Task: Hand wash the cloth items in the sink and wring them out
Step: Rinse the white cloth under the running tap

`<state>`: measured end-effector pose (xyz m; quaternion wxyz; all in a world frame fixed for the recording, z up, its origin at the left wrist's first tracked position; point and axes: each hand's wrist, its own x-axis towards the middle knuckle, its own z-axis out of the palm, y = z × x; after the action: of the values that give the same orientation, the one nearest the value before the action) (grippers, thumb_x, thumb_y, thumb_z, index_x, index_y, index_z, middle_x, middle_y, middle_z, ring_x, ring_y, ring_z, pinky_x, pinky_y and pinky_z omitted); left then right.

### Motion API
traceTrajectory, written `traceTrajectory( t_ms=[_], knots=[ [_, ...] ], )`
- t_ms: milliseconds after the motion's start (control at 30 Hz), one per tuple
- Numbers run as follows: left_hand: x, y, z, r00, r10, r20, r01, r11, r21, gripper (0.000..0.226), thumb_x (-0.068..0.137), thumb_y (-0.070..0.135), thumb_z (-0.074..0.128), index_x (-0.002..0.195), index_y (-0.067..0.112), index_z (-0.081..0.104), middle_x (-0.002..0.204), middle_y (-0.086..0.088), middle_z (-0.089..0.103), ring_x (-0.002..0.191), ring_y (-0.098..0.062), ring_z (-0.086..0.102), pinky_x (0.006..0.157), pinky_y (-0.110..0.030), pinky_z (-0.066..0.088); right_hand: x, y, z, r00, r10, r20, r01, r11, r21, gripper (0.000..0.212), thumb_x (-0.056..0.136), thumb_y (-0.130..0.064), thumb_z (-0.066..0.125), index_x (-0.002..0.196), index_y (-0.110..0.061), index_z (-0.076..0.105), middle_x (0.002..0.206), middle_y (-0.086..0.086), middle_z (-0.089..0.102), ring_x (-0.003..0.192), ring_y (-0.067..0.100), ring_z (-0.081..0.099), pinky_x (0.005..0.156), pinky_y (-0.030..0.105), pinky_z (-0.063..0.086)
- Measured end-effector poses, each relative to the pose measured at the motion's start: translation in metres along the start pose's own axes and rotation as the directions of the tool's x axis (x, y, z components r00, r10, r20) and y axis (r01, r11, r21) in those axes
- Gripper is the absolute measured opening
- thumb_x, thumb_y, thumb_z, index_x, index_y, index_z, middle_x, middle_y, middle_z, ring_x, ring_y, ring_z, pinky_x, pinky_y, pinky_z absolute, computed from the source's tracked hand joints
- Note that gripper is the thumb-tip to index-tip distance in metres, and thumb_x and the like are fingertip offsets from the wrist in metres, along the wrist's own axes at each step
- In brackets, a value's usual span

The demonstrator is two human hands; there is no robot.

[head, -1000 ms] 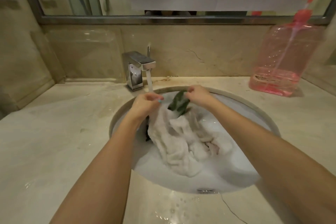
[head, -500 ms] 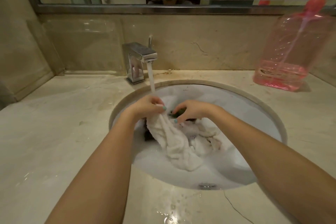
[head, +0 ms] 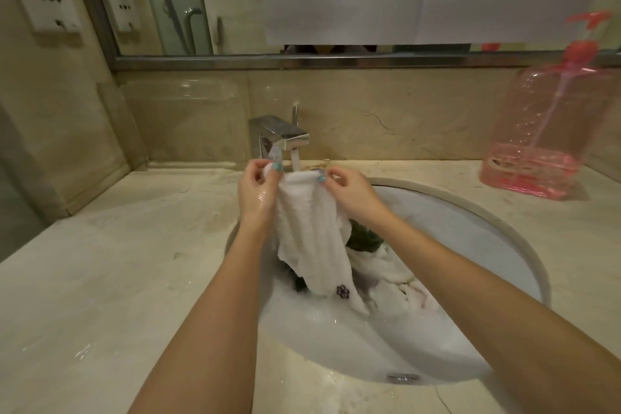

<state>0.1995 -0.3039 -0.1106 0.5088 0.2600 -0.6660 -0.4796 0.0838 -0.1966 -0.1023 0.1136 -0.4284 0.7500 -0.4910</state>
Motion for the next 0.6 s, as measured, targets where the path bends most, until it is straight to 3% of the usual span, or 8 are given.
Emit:
traceTrajectory(
  t_ms=[67,133,233,300,400,467,533,600],
  knots=[
    [0.005,0.000,-0.005,0.992,0.017,-0.125,-0.024,0.998,-0.051,0.004,0.097,0.011,0.054,0.100,0.009,0.056,0.082,0.006,0.055,0.071,-0.003,0.049,0.061,-0.006,0.040,0.006,-0.013,0.009,0.998,-0.037,-0.057,0.032,0.996,-0.079,0.016,0.101,-0.026,0.047,0.105,-0.021,0.061,0.091,-0.005,0.061,0.081,0.012,0.057,0.073,0.029,0.048],
    [0.009,-0.004,-0.011,0.988,-0.031,-0.148,0.018,0.996,-0.085,0.006,0.099,0.015,0.053,0.102,0.009,0.055,0.083,0.005,0.054,0.072,-0.004,0.049,0.060,-0.006,0.039,0.012,-0.022,0.024,0.997,-0.011,-0.073,0.007,0.999,-0.052,0.017,0.102,-0.023,0.043,0.104,-0.015,0.058,0.093,0.001,0.061,0.078,0.015,0.055,0.072,0.033,0.048],
    [0.007,-0.012,-0.008,0.992,-0.128,-0.007,0.128,0.990,-0.053,0.011,0.102,0.016,0.046,0.106,0.009,0.053,0.087,0.003,0.056,0.077,-0.008,0.051,0.064,-0.013,0.042,0.010,-0.024,0.047,0.986,0.167,-0.006,-0.162,0.965,0.208,0.031,0.104,-0.024,0.039,0.127,-0.007,0.051,0.113,0.008,0.061,0.089,0.015,0.055,0.074,0.028,0.048],
    [0.006,-0.017,0.001,0.977,-0.195,0.088,0.195,0.981,0.009,0.014,0.104,0.016,0.040,0.108,0.011,0.053,0.097,-0.003,0.060,0.085,-0.014,0.055,0.072,-0.023,0.045,0.004,-0.023,0.060,0.981,0.183,0.066,-0.194,0.952,0.239,0.032,0.105,-0.028,0.037,0.127,-0.012,0.051,0.104,0.002,0.060,0.083,0.010,0.055,0.063,0.018,0.043],
    [0.009,-0.021,0.013,0.950,-0.303,0.076,0.301,0.953,0.034,0.017,0.102,0.015,0.040,0.105,0.008,0.055,0.104,-0.014,0.064,0.094,-0.027,0.061,0.081,-0.037,0.049,-0.001,-0.025,0.070,0.996,0.064,0.054,-0.075,0.972,0.225,0.028,0.103,-0.028,0.041,0.095,-0.014,0.064,0.082,0.000,0.059,0.075,0.011,0.054,0.061,0.021,0.040],
    [0.008,-0.022,0.017,0.930,-0.347,0.119,0.345,0.938,0.042,0.023,0.100,0.019,0.044,0.099,0.005,0.062,0.102,-0.018,0.068,0.096,-0.031,0.065,0.082,-0.041,0.051,0.001,-0.027,0.068,0.999,0.018,-0.050,-0.008,0.983,0.185,0.036,0.101,-0.026,0.045,0.069,-0.016,0.058,0.066,0.000,0.054,0.063,0.013,0.048,0.058,0.027,0.036],
    [0.001,-0.018,0.022,0.914,-0.329,0.238,0.337,0.941,0.007,0.026,0.100,0.021,0.045,0.090,0.009,0.065,0.094,-0.015,0.069,0.092,-0.029,0.066,0.080,-0.039,0.052,0.008,-0.028,0.061,0.976,0.085,-0.199,-0.053,0.985,0.162,0.041,0.100,-0.021,0.043,0.061,-0.017,0.052,0.065,0.001,0.053,0.063,0.015,0.047,0.060,0.030,0.035],
    [-0.004,-0.011,0.027,0.897,-0.306,0.319,0.337,0.940,-0.045,0.026,0.101,0.023,0.046,0.086,0.013,0.065,0.087,-0.009,0.069,0.085,-0.023,0.065,0.077,-0.035,0.051,0.013,-0.025,0.055,0.940,0.165,-0.298,-0.118,0.978,0.170,0.037,0.100,-0.020,0.041,0.067,-0.013,0.057,0.074,0.005,0.058,0.073,0.022,0.054,0.066,0.032,0.039]
  ],
)
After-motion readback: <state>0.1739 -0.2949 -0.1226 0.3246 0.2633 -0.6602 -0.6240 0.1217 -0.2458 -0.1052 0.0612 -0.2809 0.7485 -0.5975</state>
